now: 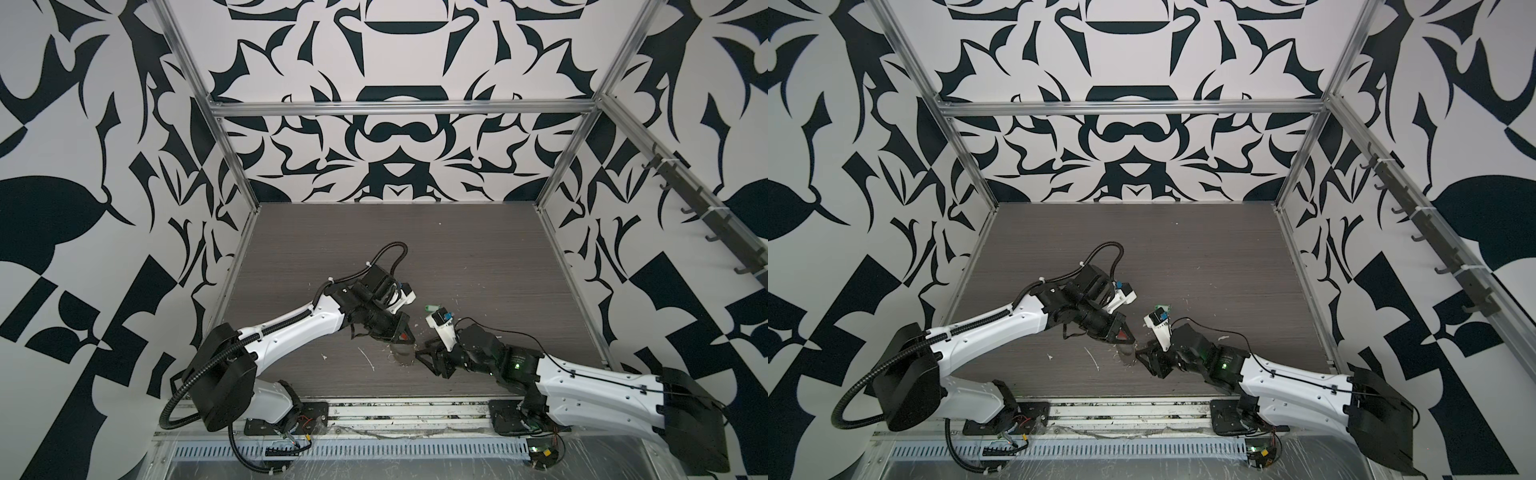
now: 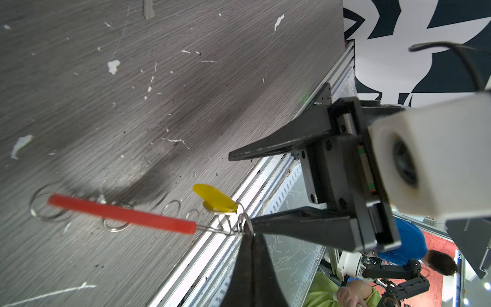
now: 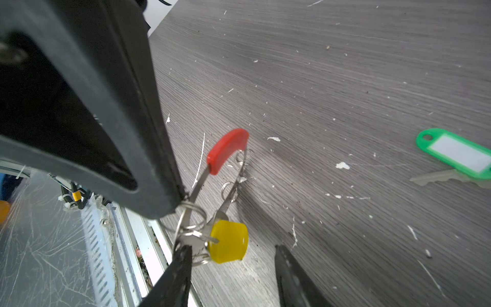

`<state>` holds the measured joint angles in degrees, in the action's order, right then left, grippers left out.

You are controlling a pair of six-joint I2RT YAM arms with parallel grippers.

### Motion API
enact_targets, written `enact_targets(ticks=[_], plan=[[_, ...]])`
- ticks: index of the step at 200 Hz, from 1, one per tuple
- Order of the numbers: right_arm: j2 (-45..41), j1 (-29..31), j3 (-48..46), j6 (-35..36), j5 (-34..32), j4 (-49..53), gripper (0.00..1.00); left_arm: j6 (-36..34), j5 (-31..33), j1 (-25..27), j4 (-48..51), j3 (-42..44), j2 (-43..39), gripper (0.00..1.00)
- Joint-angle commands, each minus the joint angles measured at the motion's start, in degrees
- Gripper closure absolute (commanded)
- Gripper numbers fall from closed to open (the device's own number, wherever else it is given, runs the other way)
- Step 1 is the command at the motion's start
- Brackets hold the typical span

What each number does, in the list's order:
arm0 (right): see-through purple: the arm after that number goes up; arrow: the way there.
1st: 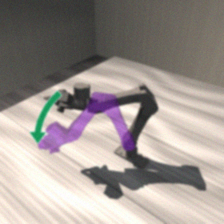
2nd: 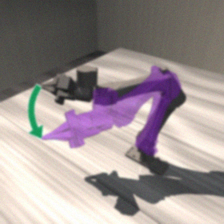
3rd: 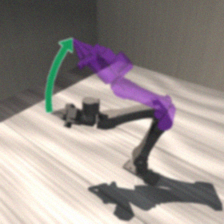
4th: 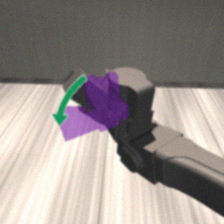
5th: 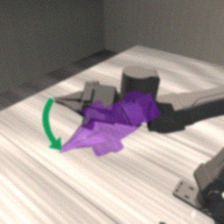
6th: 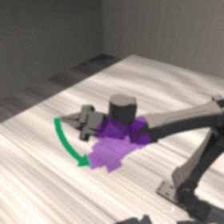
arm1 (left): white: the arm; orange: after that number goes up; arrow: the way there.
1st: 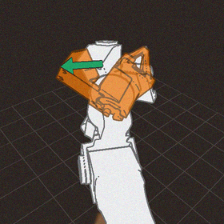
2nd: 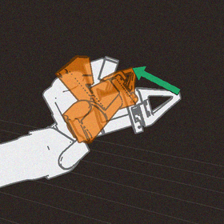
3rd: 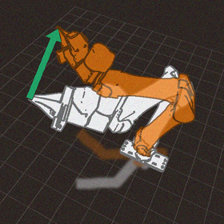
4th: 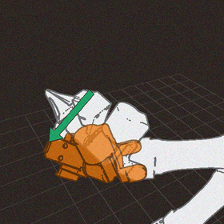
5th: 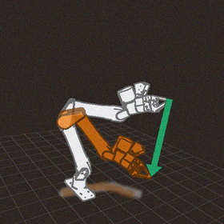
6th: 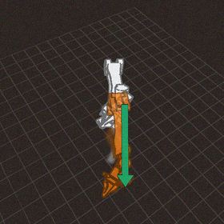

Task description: Remove the keys from the keyring

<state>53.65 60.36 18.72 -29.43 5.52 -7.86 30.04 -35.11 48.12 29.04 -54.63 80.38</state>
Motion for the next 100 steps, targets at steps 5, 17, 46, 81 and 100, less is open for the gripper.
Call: enact_targets(ticks=[5, 17, 46, 81, 100], plan=[[0.6, 0.1, 0.1, 1.0, 0.6, -4.1, 0.50, 0.4, -1.6, -0.3, 1.4, -1.8, -1.9, 1.00], [1.3, 0.1, 0.2, 1.0, 0.8, -4.8, 0.51, 0.8, -1.6, -0.3, 1.1, -1.7, -2.1, 1.00], [2.3, 0.3, 0.5, 1.0, 0.1, -5.7, 0.58, 1.5, -2.2, -0.4, 0.3, -1.4, -2.8, 1.00], [1.5, 0.3, 1.8, 2.3, -1.7, -4.3, 0.76, 2.1, -2.7, -0.4, -0.4, -1.1, -3.9, 1.00], [0.4, 0.3, 3.3, 3.5, -2.6, -2.0, 0.89, 1.7, -2.7, -0.3, 0.0, -1.0, -4.3, 1.00]])
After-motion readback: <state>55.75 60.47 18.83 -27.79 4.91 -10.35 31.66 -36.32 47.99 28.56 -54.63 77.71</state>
